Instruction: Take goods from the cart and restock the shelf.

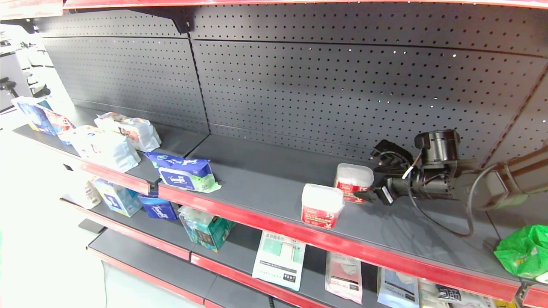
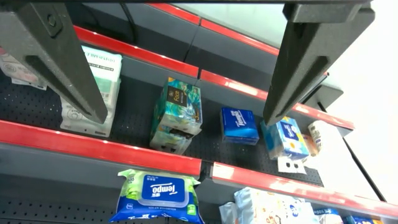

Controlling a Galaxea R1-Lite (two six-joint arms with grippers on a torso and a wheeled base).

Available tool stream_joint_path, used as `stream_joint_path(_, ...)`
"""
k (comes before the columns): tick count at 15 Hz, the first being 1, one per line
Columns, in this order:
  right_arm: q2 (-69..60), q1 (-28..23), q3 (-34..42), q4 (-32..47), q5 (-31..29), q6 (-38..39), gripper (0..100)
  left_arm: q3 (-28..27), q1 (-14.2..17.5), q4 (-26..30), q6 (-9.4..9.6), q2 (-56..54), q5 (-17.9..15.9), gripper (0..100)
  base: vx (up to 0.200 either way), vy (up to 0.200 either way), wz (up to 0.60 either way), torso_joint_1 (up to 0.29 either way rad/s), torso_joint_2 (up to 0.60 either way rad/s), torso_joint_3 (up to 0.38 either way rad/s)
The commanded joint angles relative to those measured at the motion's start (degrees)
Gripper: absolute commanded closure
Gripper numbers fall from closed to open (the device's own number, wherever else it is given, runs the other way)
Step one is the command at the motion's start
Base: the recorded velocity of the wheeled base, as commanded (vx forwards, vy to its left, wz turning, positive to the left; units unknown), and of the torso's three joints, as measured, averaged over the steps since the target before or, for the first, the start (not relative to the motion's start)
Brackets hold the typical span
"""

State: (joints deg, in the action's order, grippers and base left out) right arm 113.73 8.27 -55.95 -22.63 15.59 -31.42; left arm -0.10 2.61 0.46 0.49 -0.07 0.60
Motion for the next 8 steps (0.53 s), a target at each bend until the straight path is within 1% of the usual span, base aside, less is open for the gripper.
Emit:
stream_joint_path(1, -0.52, -0.36, 0.32, 0.04, 0.14, -0.05, 0, 0.01, 0.03, -0.02, 0.04, 0.07, 0.02, 0, 0.0, 0.0, 0.0, 0.0, 0.0, 0.0)
stream_joint_path(3, -2.98, -1.23, 2.96, 0.04, 0.49, -0.23, 0, 0.01, -0.06, 0.06, 0.04, 0.07, 0.02, 0, 0.0, 0.0, 0.0, 0.0, 0.0, 0.0)
stream_joint_path(5, -4.48, -3.43, 5.77, 0.13, 0.49, -0.49, 0, 0.01, 0.03, 0.06, 0.04, 0.07, 0.02, 0, 0.0, 0.0, 0.0, 0.0, 0.0, 0.0)
stream_joint_path(7, -4.65, -5.45, 5.77, 0.13, -0.39, 0.04, 0, 0.01, 0.03, 0.06, -0.05, 0.07, 0.02, 0, 0.0, 0.0, 0.0, 0.0, 0.0, 0.0)
stream_joint_path(8, -4.39, -6.16, 5.33, 0.04, -1.79, 0.13, 0, 0.01, 0.03, 0.06, 0.04, 0.07, 0.02, 0, 0.0, 0.0, 0.0, 0.0, 0.0, 0.0)
